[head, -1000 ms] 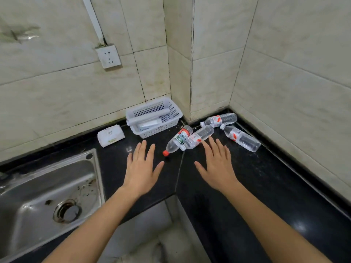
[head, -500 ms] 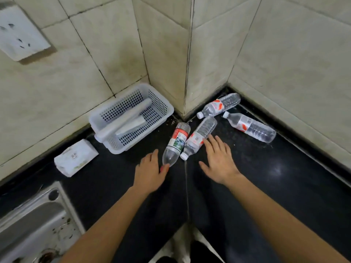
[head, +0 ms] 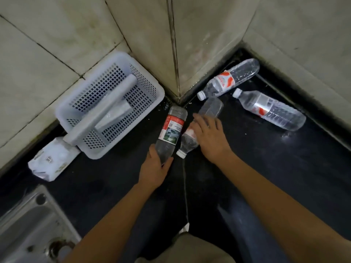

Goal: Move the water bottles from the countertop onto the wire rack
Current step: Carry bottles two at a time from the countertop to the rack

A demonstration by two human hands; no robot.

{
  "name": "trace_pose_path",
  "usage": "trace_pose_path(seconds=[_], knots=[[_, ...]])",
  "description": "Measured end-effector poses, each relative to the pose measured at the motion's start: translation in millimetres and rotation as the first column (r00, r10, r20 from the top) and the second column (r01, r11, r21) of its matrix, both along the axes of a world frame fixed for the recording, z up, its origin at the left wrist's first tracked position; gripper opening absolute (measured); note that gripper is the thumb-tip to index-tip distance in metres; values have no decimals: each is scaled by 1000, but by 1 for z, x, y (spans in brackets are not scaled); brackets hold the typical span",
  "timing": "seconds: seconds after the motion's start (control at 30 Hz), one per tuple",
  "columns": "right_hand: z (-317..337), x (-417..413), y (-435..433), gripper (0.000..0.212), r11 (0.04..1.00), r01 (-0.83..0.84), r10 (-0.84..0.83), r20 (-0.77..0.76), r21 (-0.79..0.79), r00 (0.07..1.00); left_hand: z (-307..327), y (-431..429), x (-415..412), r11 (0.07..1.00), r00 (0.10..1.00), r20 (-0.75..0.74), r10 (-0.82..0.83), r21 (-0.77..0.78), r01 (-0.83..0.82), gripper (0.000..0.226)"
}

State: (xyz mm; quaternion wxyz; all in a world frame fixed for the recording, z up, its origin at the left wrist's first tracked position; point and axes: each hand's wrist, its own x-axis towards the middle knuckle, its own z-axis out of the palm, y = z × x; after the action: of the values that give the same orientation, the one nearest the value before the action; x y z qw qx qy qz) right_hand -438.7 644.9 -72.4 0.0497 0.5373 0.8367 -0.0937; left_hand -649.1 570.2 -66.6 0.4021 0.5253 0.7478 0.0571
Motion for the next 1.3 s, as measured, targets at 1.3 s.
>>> trace_pose_path(seconds=[1.3], knots=[[175, 50, -136, 73, 620, 358, -509, -705, -698, -494, 209, 25, 47, 963, 564, 819, -106, 226, -147, 15]])
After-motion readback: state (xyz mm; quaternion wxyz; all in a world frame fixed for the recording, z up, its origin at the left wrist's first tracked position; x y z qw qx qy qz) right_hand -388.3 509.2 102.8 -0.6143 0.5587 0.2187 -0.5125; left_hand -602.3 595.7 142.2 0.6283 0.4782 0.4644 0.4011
